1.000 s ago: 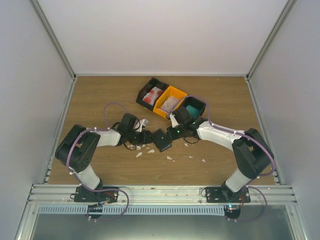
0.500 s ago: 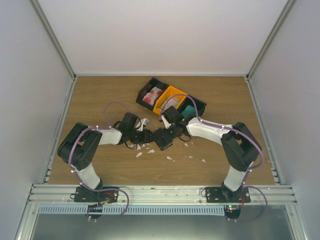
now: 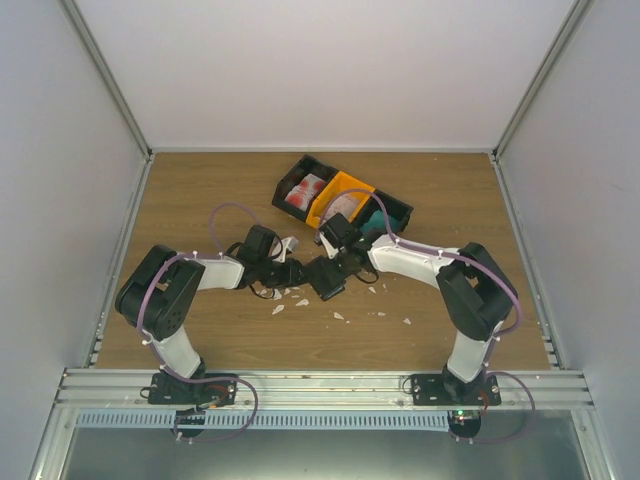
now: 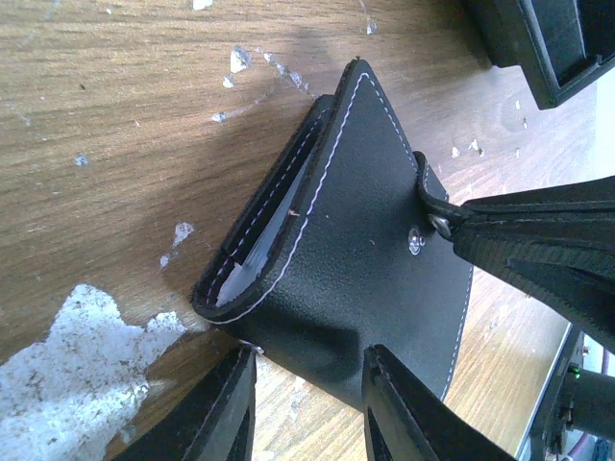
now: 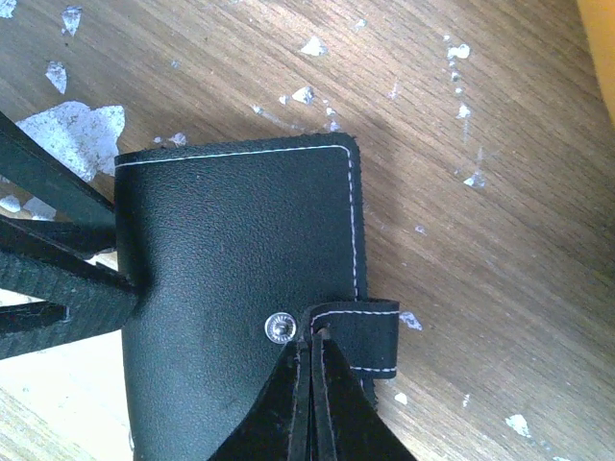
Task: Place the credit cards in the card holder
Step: Close the card holder at the center of the board.
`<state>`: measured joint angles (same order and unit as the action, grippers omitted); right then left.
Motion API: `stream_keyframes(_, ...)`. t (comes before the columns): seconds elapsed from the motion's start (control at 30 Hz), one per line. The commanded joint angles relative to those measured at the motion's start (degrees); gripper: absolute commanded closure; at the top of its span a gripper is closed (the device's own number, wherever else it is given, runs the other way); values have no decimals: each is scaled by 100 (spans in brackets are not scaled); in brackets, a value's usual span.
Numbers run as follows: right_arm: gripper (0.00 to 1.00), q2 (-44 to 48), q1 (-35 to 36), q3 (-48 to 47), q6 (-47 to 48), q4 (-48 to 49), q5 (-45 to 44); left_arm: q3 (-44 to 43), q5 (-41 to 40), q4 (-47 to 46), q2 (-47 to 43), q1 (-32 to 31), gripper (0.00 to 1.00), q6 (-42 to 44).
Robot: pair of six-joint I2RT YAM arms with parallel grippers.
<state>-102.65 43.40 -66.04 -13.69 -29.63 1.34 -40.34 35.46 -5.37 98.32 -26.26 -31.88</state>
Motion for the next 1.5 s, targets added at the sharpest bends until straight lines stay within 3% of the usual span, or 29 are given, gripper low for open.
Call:
stream_keyframes(0.0,100,-166,80,-137,80,7,-1,18,-69,-184,57,-46,67,90)
stream_keyframes(0.53,99,-230,98,-139,-22,209,655,-3,-30,-176,182,-50,66,85)
stream_keyframes(0.9,100,-379,103,-333,5,-250,-81,-9,-35,-164,226,-49,67,104)
stream_keyframes(1.23,99,-707,250,-407,654,-582,563,-18,-82,-167,213,-46,68,86)
stream_keyframes(1.47,99,-970,286,-440,527,-679,639,-28,-94,-160,232,-50,69,66)
